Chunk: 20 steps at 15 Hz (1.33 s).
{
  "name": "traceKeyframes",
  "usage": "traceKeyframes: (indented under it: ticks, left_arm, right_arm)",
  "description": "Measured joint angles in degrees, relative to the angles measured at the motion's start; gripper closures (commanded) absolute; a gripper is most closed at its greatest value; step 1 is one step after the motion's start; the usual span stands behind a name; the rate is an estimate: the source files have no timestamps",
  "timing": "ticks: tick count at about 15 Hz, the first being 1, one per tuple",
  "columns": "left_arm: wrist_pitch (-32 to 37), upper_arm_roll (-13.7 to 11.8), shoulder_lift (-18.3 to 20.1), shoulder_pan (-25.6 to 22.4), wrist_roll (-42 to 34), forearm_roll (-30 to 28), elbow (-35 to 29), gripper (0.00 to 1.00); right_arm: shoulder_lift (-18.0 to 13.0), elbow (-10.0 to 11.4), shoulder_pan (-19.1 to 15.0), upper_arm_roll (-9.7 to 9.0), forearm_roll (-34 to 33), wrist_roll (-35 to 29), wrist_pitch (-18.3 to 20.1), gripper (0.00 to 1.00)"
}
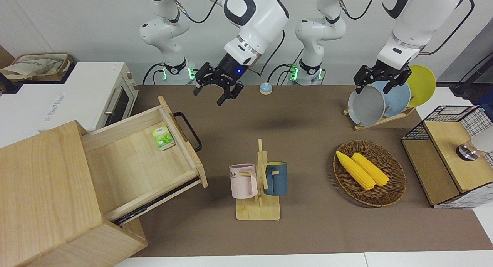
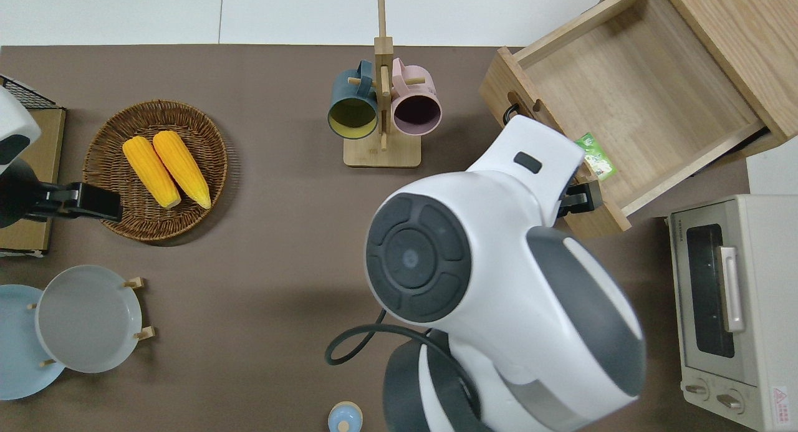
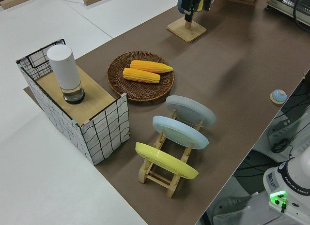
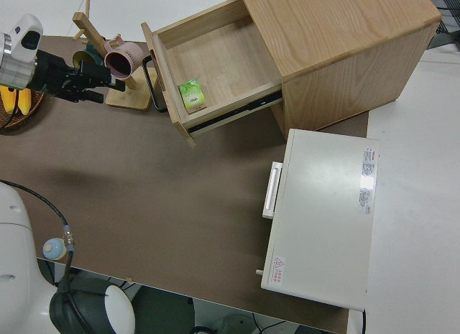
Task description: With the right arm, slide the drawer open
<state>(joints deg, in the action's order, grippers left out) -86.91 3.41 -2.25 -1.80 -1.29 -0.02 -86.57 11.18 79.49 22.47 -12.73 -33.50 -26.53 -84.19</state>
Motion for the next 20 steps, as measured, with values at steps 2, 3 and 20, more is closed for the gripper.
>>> traceKeyframes:
  ticks: [2,3,20]
  left_arm:
    - [0.0,0.0,0.0,0.0,0.0,0.0,0.0,0.01]
    - [0.0,0.0,0.0,0.0,0.0,0.0,0.0,0.01]
    - [0.0,0.0,0.0,0.0,0.0,0.0,0.0,0.01]
  right_arm:
    - [-1.4,0.0,-4.3,-1.29,4.6,0.8,-1.0,0.017]
    - [-2.0,0.0,-6.1,-1.38,7.1,1.7,-1.5,0.017]
    - [-3.7,0.7,-31.8,-1.62,31.7,18.0,-7.8,0.015]
